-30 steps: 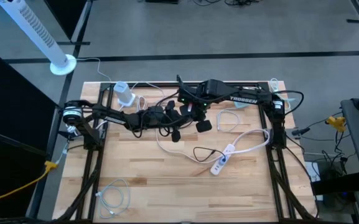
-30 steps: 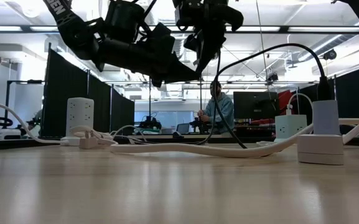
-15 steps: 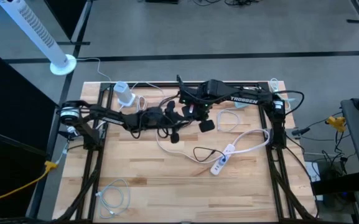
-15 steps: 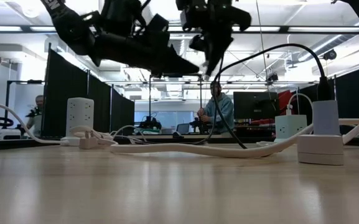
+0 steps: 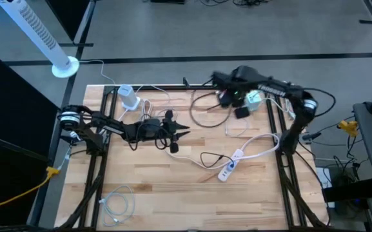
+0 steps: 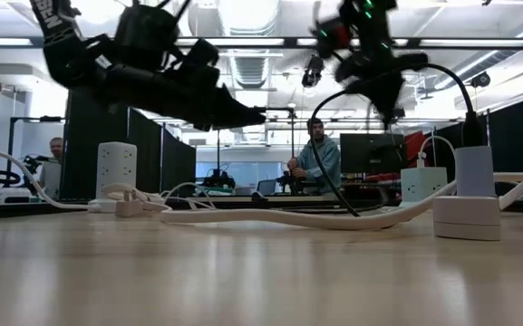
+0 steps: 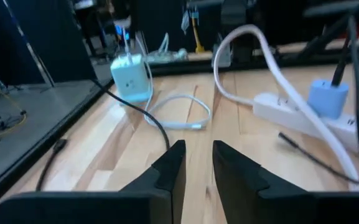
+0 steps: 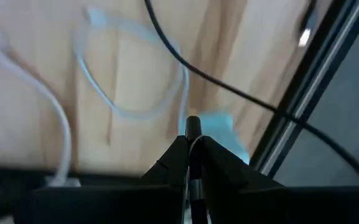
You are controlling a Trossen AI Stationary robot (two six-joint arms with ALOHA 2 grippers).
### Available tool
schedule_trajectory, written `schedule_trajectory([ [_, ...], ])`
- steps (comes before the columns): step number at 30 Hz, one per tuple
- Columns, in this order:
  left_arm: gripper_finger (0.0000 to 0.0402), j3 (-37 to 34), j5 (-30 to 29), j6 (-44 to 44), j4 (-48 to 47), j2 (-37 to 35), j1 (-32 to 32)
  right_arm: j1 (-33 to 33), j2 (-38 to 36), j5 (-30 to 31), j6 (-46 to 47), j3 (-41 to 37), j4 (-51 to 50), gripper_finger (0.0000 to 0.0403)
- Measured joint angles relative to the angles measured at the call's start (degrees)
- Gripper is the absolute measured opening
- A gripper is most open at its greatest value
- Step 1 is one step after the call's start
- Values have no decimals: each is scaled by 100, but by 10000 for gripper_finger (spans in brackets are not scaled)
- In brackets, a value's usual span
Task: Insert USB
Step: Insert the black charger cable into the green outlet extension
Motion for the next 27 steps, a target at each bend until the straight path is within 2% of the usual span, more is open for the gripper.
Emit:
schedule_trajectory([
  [3, 64, -160, 0, -42, 419, -4, 0, -625, -177, 719, -437, -417, 456, 19],
  [5, 64, -167, 0, -41, 505, -4, 0, -932, -181, 980, -597, -487, 624, 19],
  [12, 64, -152, 0, -42, 534, -4, 0, -1418, 149, 925, -781, -488, 701, 19],
  [20, 63, -152, 0, -94, 476, -4, 0, -1545, 348, 768, -965, -556, 624, 19],
  [25, 63, -152, -2, -94, 442, -4, 0, -1739, 324, 221, -1028, -694, 634, 19],
  [27, 63, -152, -2, -93, 407, -4, 0, -1756, 328, 231, -1065, -757, 665, 19],
])
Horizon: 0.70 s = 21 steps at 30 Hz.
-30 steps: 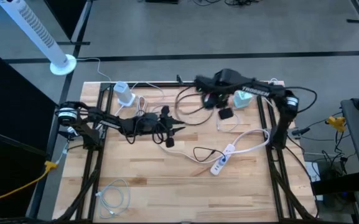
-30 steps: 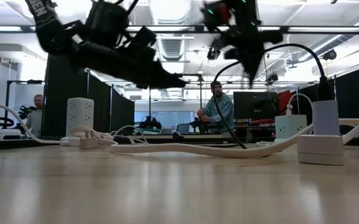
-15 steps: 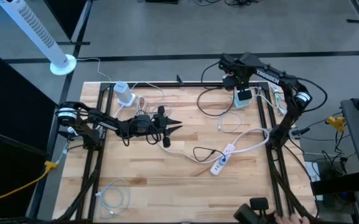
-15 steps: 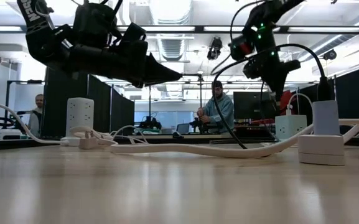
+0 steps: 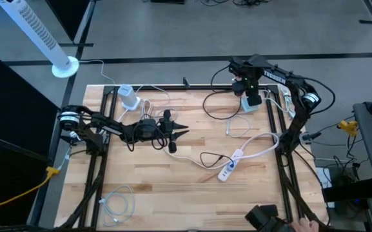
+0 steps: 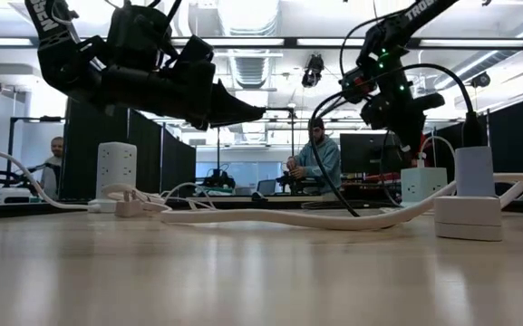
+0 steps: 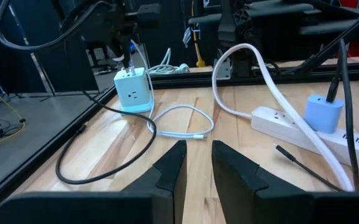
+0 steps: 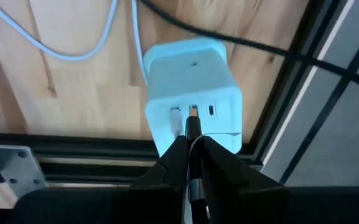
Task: Insert USB
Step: Insert the black charger cable into the green outlet extension
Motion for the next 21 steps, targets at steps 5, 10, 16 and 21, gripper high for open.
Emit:
schedule_trajectory([
  [5, 63, 0, -2, 18, -7, 0, 0, 17, 1, 40, -23, -57, 107, 19],
  [10, 63, 0, -2, 110, -3, 0, 0, 4, 9, 132, 15, -79, 154, 19],
  [16, 63, 0, -2, 159, -2, 0, 0, 30, 14, 251, 45, -114, 191, 19],
  [21, 63, 0, -2, 180, -4, 0, 4, 28, 49, 312, 24, -116, 163, 19],
])
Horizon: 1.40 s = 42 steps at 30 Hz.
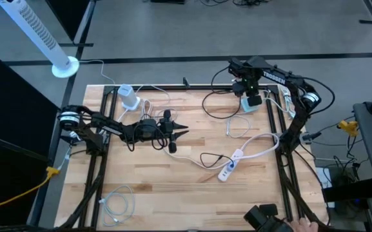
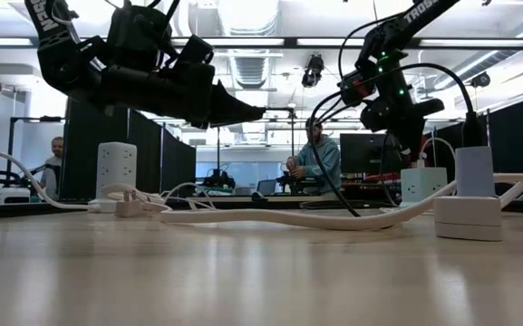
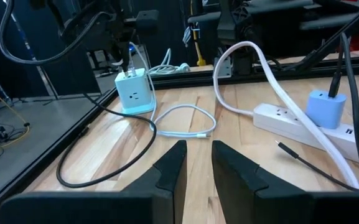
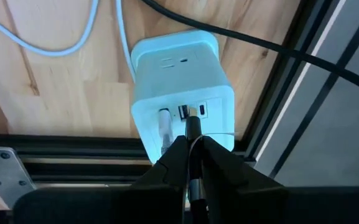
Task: Insert USB
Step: Insert the black charger cable into the green outlet extension
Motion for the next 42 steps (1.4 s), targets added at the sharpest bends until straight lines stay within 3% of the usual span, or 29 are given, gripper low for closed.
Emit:
schedule_trajectory([
  [7, 63, 0, 0, -2, -4, 0, 0, 36, 183, 119, 90, 15, -176, 19],
  [16, 63, -2, 0, -20, -35, 0, 0, 279, 149, -154, 44, 9, -9, 19],
  [24, 63, -2, 0, -20, -23, 0, 0, 293, -182, -1342, 158, -11, 500, 19],
  [42, 63, -2, 0, -72, -31, 0, 0, 167, -298, -1217, 319, -11, 406, 19],
])
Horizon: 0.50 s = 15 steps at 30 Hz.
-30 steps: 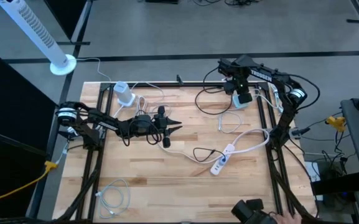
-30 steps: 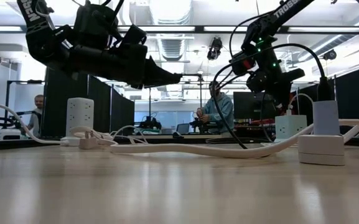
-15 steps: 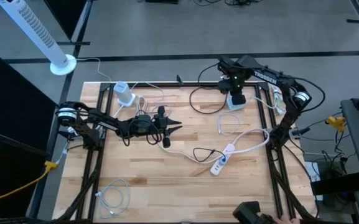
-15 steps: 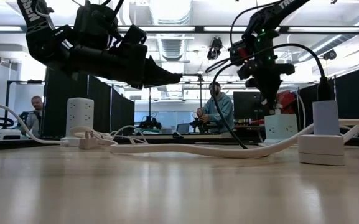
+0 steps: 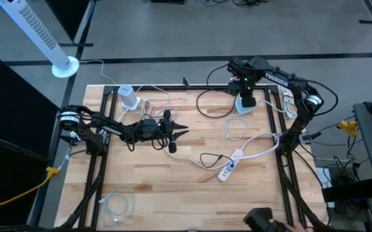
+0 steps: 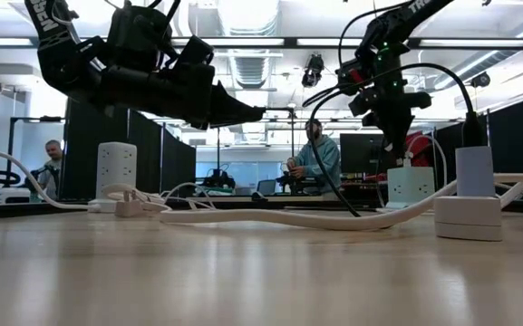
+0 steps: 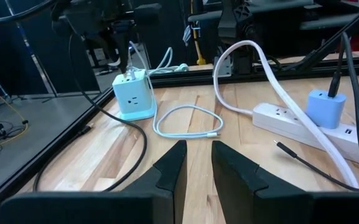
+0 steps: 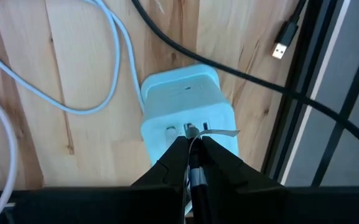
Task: Insert USB
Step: Insert the black charger cable into the green outlet extension
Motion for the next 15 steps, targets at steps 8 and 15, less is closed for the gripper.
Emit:
schedule_trajectory([
  [8, 63, -2, 2, -5, -33, 0, -2, -80, 0, -7, 71, -2, -20, 19],
  [15, 62, -7, 0, 44, -51, 0, -33, -183, 0, -53, 74, -125, 12, 19],
])
